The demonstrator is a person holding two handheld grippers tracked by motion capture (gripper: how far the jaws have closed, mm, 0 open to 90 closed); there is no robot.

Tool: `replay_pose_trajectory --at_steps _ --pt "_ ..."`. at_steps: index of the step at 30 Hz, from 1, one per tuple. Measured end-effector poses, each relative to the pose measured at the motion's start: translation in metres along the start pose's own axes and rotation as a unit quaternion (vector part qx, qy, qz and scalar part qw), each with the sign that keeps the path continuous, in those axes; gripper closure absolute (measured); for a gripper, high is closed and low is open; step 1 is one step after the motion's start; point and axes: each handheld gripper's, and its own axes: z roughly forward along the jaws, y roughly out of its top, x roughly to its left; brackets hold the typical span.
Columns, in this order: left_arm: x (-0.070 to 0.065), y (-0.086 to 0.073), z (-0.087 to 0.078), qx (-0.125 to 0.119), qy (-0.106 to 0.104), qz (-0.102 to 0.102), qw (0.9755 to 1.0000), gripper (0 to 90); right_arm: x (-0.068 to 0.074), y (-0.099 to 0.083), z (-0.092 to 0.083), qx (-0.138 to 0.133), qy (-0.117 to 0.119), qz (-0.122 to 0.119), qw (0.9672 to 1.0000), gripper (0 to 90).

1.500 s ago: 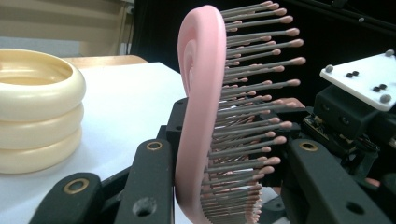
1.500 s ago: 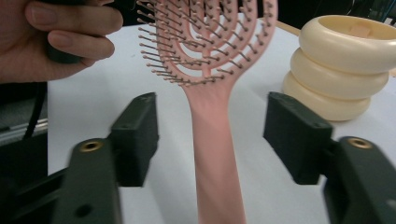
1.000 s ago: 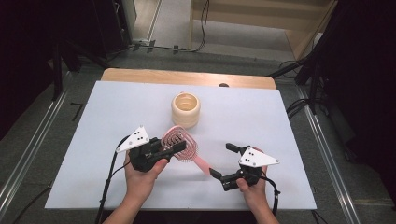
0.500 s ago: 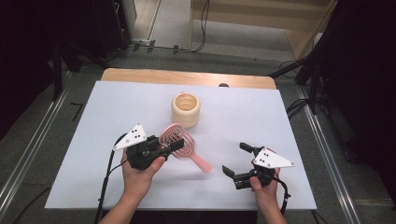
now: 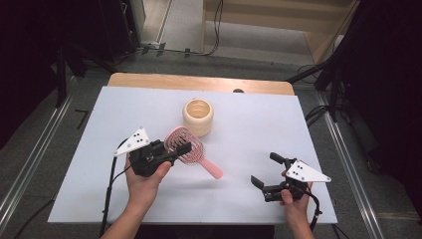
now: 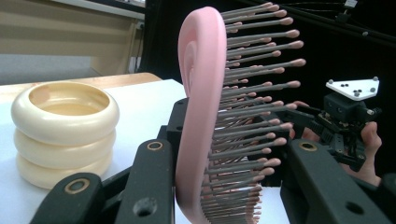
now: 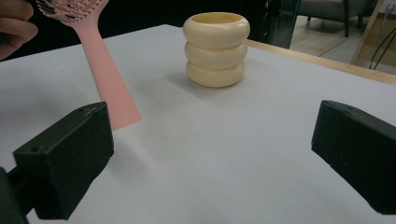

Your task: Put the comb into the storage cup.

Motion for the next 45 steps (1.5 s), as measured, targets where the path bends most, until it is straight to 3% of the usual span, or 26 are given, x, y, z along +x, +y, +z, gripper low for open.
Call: replay_pose_trajectory --at_steps 20,29,45 --pt "0.010 0.016 -0.001 -0.006 0.009 0.005 0.9999 65.4 -0.021 -0.021 -0.029 0.008 -0.045 0.020 0.9987 0.0" --pt "0.017 0.024 -0.004 -0.016 0.015 0.001 0.9998 65.4 -0.029 -0.027 -0.032 0.002 -0.051 0.032 0.9982 0.0" --pt "0.031 0.043 -0.007 -0.034 0.024 -0.005 0.9991 65.5 -0.028 -0.030 -0.031 0.004 -0.048 0.033 0.9983 0.0"
